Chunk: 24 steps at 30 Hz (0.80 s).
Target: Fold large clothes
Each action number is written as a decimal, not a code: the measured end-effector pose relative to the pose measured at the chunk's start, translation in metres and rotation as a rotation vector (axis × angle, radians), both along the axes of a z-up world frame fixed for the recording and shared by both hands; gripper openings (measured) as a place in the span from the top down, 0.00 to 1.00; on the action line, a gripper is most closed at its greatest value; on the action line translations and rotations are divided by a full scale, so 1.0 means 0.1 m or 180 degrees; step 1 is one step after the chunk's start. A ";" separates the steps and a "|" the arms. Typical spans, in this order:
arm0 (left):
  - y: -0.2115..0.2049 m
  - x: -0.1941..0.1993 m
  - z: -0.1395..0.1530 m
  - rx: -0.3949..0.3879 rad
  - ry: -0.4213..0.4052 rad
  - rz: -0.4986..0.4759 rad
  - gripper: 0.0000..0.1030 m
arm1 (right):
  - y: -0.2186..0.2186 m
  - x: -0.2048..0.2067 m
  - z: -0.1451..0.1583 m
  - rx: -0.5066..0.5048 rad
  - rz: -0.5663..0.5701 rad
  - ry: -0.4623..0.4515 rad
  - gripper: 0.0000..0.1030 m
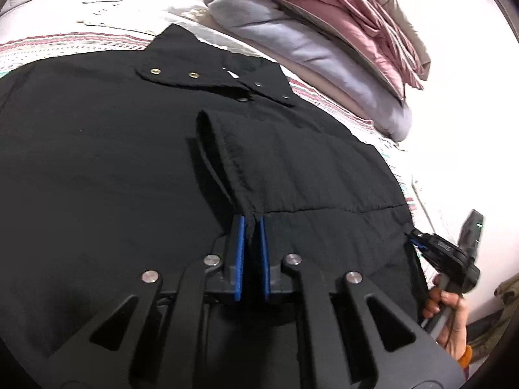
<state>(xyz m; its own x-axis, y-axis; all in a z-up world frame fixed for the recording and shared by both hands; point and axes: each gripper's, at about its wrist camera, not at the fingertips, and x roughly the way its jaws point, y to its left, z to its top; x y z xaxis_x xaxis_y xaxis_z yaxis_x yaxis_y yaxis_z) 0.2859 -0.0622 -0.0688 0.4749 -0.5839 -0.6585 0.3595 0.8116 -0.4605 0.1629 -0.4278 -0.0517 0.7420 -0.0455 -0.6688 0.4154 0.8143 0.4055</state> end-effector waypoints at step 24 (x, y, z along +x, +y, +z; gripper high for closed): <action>1.15 -0.58 0.34 0.0868 0.0083 0.1028 0.11 | 0.63 -0.23 0.43 -0.0195 0.0123 0.0223 0.33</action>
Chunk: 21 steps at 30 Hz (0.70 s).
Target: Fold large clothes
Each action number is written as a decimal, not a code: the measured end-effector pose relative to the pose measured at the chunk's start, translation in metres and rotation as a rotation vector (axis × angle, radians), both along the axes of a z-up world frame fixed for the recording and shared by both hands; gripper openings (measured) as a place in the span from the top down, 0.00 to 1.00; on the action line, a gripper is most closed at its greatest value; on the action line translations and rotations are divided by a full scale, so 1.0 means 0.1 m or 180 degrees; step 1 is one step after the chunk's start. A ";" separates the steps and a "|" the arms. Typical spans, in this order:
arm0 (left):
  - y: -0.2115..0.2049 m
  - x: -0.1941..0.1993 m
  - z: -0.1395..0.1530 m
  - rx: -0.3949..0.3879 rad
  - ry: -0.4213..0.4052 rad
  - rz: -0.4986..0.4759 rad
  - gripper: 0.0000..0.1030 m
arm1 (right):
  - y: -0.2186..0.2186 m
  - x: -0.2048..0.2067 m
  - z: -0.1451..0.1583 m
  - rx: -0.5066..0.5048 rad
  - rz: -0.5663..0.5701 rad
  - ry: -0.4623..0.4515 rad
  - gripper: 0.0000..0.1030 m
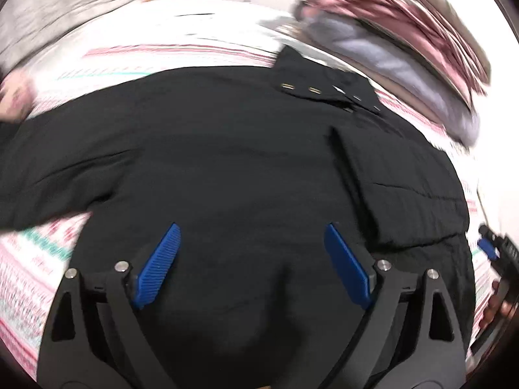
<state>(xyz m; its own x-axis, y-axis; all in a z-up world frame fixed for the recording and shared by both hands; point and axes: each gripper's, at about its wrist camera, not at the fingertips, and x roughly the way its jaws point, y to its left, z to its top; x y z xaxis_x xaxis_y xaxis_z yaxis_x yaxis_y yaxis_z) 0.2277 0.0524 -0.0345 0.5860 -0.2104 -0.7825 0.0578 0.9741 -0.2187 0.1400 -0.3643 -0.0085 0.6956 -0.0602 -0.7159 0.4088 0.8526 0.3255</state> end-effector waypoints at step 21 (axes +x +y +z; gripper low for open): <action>2.06 -0.21 -0.46 -0.0337 -0.0378 0.1453 0.06 | 1.07 0.00 0.02 -0.0593 0.0633 -0.0051 0.27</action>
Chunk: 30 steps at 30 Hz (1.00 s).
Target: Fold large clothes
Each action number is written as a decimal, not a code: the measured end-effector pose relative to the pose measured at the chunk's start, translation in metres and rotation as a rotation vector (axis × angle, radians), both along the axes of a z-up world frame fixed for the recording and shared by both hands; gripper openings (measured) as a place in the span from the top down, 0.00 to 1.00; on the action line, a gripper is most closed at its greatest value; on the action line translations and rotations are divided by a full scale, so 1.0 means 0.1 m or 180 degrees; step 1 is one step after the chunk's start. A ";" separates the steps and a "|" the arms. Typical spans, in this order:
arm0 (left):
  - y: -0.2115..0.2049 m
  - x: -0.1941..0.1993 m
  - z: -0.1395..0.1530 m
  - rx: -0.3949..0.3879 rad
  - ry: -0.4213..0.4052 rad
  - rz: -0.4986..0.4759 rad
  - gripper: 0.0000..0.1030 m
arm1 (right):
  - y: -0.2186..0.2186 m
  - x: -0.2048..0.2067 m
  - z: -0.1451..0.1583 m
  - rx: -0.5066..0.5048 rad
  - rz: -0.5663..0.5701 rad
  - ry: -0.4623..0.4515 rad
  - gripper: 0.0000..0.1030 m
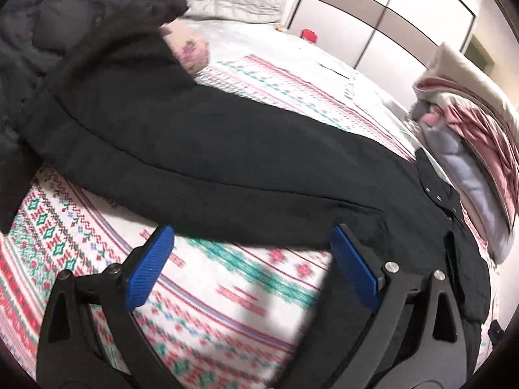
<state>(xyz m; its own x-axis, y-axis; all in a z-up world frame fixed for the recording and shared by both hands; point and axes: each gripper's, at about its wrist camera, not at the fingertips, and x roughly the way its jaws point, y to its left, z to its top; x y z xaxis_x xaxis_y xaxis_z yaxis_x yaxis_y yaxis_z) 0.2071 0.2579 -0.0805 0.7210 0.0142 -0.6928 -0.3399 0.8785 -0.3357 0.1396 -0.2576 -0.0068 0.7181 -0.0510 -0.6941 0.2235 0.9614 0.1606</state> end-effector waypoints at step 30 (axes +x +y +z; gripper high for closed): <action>-0.22 0.15 1.28 0.0262 -0.1249 0.0113 0.91 | -0.03 0.29 -0.20 0.0142 0.0082 0.0233 0.27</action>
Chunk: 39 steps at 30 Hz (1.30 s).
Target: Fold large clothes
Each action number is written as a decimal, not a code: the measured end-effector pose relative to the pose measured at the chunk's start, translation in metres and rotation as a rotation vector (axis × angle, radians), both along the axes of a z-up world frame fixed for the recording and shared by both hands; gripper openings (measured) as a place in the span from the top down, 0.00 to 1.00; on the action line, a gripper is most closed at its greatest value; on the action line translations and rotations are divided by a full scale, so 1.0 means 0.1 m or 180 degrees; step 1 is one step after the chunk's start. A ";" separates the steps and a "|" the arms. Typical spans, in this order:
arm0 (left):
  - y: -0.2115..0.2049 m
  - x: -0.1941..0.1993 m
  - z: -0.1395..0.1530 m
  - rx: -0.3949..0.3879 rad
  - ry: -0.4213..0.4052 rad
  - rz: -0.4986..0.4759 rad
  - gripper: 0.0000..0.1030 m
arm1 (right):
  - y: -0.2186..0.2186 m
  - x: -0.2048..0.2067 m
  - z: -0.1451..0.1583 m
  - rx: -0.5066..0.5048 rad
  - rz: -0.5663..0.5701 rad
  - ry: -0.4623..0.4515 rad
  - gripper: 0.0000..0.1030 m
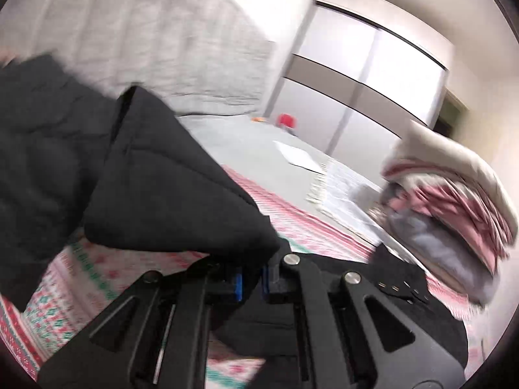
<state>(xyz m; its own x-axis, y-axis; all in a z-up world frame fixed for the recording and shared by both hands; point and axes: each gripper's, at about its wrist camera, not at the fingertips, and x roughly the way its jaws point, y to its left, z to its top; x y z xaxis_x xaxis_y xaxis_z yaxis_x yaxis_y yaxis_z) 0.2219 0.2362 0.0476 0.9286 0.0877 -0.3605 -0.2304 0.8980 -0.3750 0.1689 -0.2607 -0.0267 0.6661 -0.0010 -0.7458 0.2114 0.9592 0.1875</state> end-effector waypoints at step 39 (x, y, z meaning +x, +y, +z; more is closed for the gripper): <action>-1.50 0.49 -1.02 0.0490 0.0889 -0.1881 0.33 | 0.14 0.55 -0.16 0.1631 0.0491 -0.0502 0.37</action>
<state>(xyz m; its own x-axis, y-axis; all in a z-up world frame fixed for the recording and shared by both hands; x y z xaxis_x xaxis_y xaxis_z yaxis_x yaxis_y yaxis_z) 0.2710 0.0858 -0.0548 0.7100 -0.3372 -0.6183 0.2465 0.9414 -0.2303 0.2240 -0.2472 -0.0423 0.7335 0.4418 -0.5165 0.0074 0.7547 0.6561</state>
